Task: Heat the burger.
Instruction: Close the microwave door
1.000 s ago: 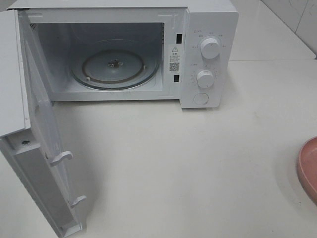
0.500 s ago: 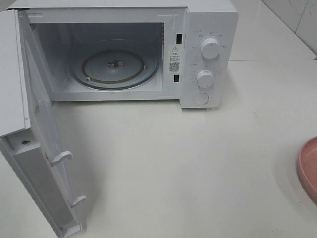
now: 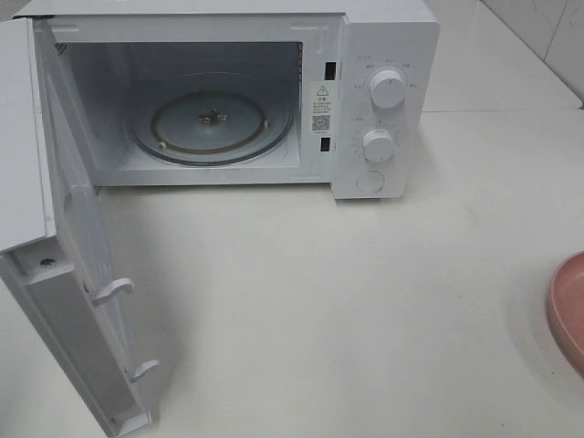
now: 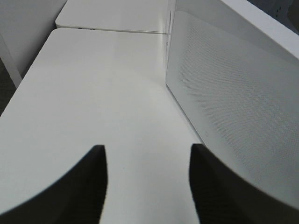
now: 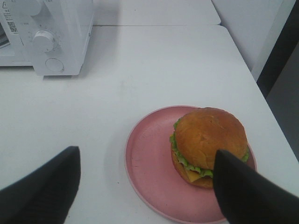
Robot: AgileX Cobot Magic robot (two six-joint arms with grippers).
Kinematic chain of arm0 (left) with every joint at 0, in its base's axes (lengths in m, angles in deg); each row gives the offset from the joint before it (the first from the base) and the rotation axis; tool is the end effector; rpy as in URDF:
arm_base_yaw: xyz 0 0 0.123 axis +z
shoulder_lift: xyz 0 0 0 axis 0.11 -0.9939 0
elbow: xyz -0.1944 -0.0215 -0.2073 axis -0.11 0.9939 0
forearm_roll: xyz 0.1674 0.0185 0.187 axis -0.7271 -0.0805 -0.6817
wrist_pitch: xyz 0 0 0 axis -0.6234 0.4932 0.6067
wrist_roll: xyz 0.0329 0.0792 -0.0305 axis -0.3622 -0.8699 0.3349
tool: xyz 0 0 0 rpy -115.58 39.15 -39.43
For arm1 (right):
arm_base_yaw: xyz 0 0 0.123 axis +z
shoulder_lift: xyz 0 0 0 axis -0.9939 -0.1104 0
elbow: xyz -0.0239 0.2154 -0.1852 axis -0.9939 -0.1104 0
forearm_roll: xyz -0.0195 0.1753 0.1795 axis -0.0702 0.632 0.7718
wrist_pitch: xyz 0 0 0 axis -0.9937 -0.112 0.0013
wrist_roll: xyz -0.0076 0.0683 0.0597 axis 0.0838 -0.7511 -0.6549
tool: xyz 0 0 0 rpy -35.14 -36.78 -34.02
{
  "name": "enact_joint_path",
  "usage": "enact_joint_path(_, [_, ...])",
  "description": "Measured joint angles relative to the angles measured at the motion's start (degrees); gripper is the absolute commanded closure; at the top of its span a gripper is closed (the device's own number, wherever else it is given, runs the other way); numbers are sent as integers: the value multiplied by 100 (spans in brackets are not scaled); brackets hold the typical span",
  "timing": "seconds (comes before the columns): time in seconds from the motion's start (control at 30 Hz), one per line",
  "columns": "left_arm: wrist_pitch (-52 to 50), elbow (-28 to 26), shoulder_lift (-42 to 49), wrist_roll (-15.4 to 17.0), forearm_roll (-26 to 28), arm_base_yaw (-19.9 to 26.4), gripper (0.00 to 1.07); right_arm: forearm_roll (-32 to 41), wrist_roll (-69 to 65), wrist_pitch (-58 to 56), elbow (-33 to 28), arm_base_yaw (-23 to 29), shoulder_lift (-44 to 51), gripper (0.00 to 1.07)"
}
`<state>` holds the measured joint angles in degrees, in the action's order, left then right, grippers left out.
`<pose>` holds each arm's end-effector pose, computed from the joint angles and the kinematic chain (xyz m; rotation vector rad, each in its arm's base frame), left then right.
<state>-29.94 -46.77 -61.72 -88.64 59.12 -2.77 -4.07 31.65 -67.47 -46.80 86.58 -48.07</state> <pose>0.0177 -0.0029 0.2944 -0.0559 2.0227 -0.0182 -0.0050 -0.0056 0.2851 0.0523 1.9742 0.0180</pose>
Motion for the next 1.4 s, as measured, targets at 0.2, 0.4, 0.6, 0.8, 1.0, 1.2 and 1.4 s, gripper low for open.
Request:
enact_joint_path(0.2, [-544, 11, -625, 0, 0, 0, 107, 0, 0, 0, 0, 0, 0, 31])
enact_joint_path(0.4, [-1776, 476, -1026, -17, 0, 0, 107, 0, 0, 0, 0, 0, 0, 31])
enact_joint_path(0.6, [-3764, 1255, -1409, -17, 0, 0, 107, 0, 0, 0, 0, 0, 0, 31])
enact_joint_path(0.8, [-5403, 1833, -1988, -23, 0, 0, 107, 0, 0, 0, 0, 0, 0, 31])
enact_joint_path(1.0, [-6807, 2212, -2653, 6, 0, 0, 107, 0, 0, 0, 0, 0, 0, 31])
enact_joint_path(1.2, [-7764, 2275, -3552, 63, -309, 0, 107, 0, 0, 0, 0, 0, 0, 31])
enact_joint_path(1.4, [-8692, 2280, -4721, 1112, -2057, 0, 107, 0, 0, 0, 0, 0, 0, 31])
